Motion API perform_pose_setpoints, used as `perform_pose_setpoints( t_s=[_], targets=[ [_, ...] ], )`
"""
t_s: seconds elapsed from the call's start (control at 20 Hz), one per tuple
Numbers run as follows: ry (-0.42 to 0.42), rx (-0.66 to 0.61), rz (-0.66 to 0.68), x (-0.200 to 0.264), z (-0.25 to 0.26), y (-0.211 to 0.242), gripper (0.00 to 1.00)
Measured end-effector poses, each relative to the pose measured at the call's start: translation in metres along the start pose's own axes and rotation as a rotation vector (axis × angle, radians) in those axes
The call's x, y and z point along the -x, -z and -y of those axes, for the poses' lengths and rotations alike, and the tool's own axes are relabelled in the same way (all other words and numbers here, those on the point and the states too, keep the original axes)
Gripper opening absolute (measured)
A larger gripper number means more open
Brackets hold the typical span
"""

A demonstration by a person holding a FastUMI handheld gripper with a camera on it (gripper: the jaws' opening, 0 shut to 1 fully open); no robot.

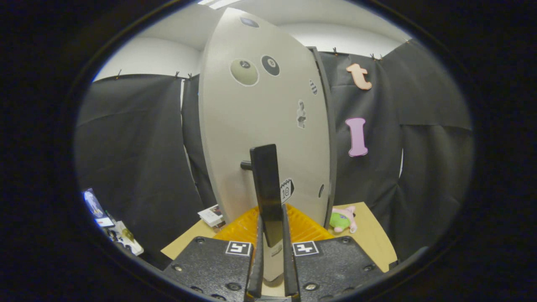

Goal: Open the shoe cabinet door, grab the shoes and put them into the shoe cabinet, then close the shoe cabinet door.

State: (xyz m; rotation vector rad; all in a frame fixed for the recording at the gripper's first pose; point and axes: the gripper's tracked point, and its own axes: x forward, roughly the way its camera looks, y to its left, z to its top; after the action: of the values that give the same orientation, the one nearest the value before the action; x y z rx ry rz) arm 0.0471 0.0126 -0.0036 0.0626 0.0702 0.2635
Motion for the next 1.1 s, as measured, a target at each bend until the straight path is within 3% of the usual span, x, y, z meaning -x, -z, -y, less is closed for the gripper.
perform_pose_setpoints(
  t_s=[0.3, 0.65, 0.85, 1.1],
  targets=[
    [0.010, -0.025, -0.018, 0.034, 0.056, 0.000, 0.15],
    [0.187, 0.001, 0.000, 0.055, 0.147, -0.007, 0.05],
    [0.105, -0.053, -0.005, 0.054, 0.148, -0.007, 0.04],
    [0.136, -0.002, -0.009, 0.057, 0.150, -0.003, 0.04]
  ],
)
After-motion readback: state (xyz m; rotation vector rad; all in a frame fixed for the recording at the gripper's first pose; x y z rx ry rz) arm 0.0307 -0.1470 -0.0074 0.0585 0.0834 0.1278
